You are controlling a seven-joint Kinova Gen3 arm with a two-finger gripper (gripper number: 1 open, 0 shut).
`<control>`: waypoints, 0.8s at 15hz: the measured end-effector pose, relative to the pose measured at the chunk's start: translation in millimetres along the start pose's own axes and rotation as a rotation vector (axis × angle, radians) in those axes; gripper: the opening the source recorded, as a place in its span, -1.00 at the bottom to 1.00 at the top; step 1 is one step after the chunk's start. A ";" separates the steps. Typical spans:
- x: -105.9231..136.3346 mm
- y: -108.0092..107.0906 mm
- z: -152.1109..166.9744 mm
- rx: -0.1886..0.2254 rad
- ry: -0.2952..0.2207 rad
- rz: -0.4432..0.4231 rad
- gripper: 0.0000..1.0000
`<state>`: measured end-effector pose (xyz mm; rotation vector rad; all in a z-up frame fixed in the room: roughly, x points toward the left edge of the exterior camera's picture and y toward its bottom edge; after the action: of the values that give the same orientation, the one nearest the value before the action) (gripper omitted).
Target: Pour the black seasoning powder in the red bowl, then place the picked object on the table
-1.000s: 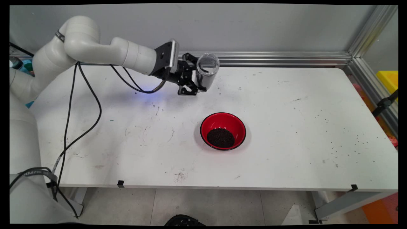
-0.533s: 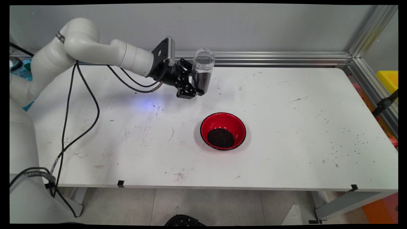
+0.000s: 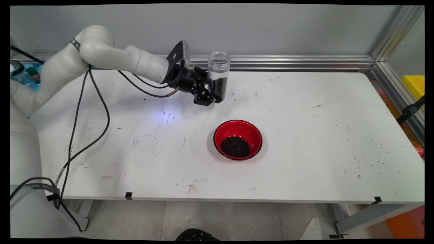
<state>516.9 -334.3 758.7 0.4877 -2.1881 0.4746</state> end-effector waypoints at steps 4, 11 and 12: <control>-5.3 -8.2 19.0 0.001 0.023 -0.056 -1.00; -16.6 -11.7 47.6 -0.021 0.037 -0.095 -1.00; -17.9 -11.6 51.3 -0.022 0.040 -0.097 -1.00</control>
<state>500.0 -366.1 716.4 0.5653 -2.1186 0.4038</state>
